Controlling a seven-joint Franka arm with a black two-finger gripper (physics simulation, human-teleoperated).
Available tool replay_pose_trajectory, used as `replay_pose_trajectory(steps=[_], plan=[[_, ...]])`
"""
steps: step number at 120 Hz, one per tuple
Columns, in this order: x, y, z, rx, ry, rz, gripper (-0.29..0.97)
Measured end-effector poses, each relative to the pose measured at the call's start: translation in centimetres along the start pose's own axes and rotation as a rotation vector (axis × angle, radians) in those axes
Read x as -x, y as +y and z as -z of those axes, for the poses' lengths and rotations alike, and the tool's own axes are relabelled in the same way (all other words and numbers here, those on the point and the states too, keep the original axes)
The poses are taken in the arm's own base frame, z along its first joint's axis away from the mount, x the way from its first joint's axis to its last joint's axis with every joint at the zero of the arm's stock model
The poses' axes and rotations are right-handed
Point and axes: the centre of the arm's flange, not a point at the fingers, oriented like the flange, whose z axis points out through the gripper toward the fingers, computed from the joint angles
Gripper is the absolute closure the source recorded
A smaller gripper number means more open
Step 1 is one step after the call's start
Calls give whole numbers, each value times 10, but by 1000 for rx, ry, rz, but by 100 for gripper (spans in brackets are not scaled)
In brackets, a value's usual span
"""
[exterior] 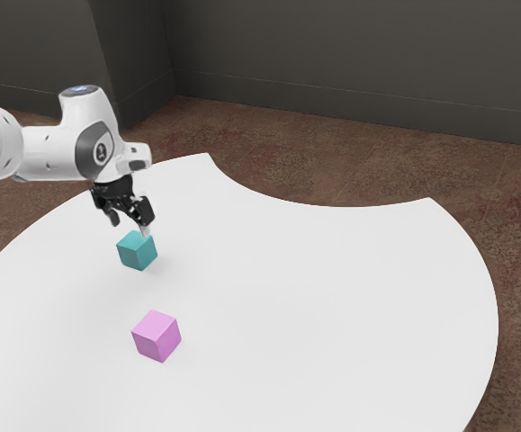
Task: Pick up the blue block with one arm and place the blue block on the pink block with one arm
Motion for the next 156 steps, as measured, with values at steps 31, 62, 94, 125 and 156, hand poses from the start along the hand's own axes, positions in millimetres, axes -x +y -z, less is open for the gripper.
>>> replay_pose_trajectory(steps=[31,62,94,125,156], plan=[[-14,-21,-31,18,-19,-108,2],[-20,-36,-41,43,-7,-156,2],[-19,-39,-46,54,-7,-147,2],[-22,-46,-53,49,-14,-77,2],[-30,-55,-61,51,-39,-24,2]])
